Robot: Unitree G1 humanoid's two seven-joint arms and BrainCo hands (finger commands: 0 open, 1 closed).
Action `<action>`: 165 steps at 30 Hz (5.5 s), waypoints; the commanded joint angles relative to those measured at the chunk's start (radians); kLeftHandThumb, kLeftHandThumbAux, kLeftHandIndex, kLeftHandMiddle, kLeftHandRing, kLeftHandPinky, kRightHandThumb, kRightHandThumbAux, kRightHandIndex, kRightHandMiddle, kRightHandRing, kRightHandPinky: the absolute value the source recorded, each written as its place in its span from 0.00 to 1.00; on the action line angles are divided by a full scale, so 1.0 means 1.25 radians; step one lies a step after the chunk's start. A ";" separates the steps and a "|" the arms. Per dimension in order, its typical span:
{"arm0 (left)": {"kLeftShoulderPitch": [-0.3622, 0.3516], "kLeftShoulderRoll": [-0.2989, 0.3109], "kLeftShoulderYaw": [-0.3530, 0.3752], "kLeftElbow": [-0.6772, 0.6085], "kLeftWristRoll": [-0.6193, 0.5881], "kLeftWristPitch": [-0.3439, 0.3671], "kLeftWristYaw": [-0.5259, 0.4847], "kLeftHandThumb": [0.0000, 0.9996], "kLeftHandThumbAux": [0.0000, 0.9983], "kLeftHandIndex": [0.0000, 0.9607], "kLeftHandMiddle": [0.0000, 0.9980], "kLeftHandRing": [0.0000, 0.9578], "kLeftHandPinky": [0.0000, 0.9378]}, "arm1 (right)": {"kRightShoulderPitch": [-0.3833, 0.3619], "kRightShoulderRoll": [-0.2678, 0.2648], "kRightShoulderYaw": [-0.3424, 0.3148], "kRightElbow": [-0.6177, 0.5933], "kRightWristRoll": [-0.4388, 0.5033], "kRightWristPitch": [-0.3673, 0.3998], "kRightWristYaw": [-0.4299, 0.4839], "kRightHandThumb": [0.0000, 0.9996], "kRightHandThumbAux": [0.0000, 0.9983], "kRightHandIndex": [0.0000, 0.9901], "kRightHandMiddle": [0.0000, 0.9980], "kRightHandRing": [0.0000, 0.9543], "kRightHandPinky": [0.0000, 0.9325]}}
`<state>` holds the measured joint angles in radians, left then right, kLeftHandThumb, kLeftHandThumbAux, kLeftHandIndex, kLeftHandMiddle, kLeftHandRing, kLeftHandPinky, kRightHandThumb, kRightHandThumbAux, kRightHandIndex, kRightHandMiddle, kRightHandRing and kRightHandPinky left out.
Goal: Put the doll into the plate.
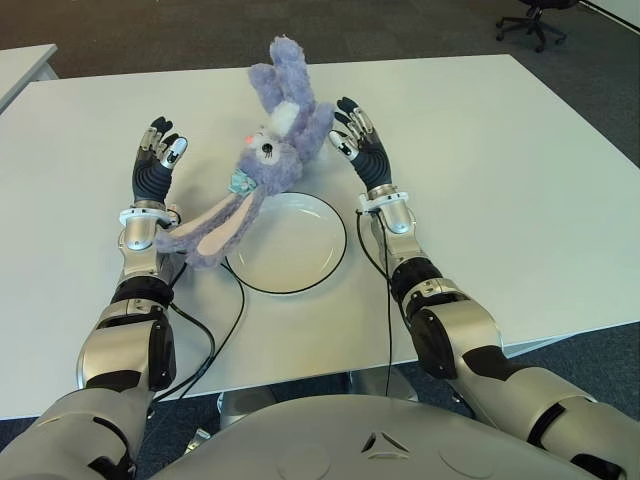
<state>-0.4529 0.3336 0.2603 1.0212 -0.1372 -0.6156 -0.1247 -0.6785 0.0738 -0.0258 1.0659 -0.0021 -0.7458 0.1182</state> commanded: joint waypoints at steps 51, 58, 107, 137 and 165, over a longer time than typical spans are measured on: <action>0.101 -0.038 -0.005 0.021 0.003 -0.011 -0.024 0.00 0.44 0.00 0.09 0.10 0.11 | 0.132 0.025 0.036 -0.075 0.009 0.002 0.091 0.38 0.51 0.06 0.07 0.15 0.28; 0.101 -0.037 -0.004 0.019 0.002 -0.003 -0.025 0.00 0.44 0.00 0.08 0.09 0.11 | 0.140 0.024 0.042 -0.090 0.002 0.015 0.079 0.37 0.51 0.05 0.07 0.15 0.27; 0.099 -0.040 -0.002 0.019 0.003 -0.001 -0.020 0.00 0.45 0.00 0.09 0.10 0.12 | 0.125 0.036 0.030 -0.057 0.008 0.035 -0.008 0.36 0.44 0.04 0.01 0.01 0.04; 0.092 -0.037 0.003 0.021 -0.003 -0.005 -0.026 0.00 0.44 0.00 0.10 0.10 0.10 | 0.046 0.041 0.014 0.024 0.006 0.134 -0.095 0.39 0.50 0.00 0.00 0.00 0.05; 0.088 -0.037 0.002 0.016 -0.004 -0.012 -0.038 0.00 0.44 0.01 0.09 0.09 0.09 | -0.021 0.051 0.004 0.096 -0.003 0.149 -0.116 0.43 0.48 0.03 0.00 0.01 0.06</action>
<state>-0.4307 0.3336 0.2703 0.9835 -0.1474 -0.6325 -0.1600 -0.7270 0.0776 -0.0130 1.1338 -0.0061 -0.5815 -0.0191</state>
